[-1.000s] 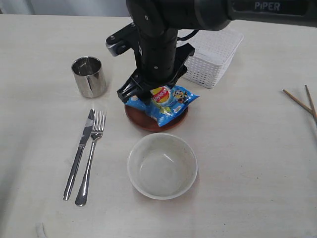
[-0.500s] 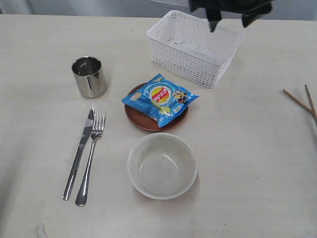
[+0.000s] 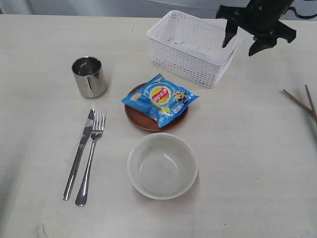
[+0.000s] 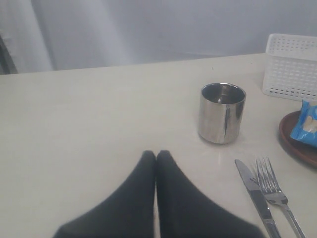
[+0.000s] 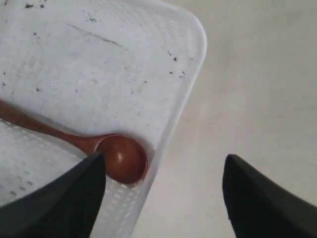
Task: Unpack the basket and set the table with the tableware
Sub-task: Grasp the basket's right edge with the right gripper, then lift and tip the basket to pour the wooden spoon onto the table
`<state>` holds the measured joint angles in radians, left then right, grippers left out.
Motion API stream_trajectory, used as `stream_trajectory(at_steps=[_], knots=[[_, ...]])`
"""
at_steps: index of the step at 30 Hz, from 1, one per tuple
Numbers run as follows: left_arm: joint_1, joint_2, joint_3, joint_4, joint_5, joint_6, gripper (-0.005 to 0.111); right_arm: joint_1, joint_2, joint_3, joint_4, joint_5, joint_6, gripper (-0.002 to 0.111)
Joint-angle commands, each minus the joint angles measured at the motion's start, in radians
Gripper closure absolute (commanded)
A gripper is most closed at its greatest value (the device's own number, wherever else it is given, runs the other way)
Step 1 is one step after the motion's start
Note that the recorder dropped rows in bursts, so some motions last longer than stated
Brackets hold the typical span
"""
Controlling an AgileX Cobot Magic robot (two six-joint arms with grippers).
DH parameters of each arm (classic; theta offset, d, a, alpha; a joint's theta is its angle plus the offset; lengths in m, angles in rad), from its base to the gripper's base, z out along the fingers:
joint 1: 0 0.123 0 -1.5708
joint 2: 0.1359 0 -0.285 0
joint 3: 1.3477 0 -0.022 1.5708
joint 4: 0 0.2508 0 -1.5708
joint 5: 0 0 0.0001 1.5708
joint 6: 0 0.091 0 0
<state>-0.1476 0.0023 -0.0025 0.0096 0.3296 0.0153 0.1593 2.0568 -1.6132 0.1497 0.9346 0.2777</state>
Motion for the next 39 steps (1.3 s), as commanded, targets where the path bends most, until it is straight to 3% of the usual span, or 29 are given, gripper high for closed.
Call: stream_trajectory(at_steps=[1, 4, 8, 10, 17, 27, 36, 39], knots=[[-0.006, -0.002, 0.002, -0.002, -0.008, -0.004, 0.107, -0.005, 0.072, -0.001, 0.006, -0.066, -0.001, 0.044], [-0.006, -0.002, 0.002, -0.002, -0.008, -0.004, 0.107, -0.005, 0.11, -0.001, 0.006, -0.096, -0.001, 0.049], [-0.006, -0.002, 0.002, -0.002, -0.008, -0.004, 0.107, -0.005, 0.149, -0.001, 0.006, -0.115, -0.001, 0.094], [-0.006, -0.002, 0.002, -0.002, -0.008, -0.004, 0.107, -0.005, 0.145, -0.003, -0.001, -0.138, -0.001, 0.108], [-0.006, -0.002, 0.002, -0.002, -0.008, -0.004, 0.107, -0.007, 0.081, -0.003, -0.138, -0.183, 0.029, 0.109], [-0.006, -0.002, 0.002, -0.002, -0.008, -0.004, 0.107, -0.007, -0.132, 0.03, -0.732, -0.148, 0.249, 0.109], [-0.006, -0.002, 0.002, -0.002, -0.008, -0.004, 0.107, -0.005, -0.404, 0.358, -1.278, -0.409, 0.751, 0.109], [-0.006, -0.002, 0.002, -0.002, -0.008, -0.004, 0.107, 0.021, -0.439, 0.466, -1.575, -0.425, 0.969, 0.109]])
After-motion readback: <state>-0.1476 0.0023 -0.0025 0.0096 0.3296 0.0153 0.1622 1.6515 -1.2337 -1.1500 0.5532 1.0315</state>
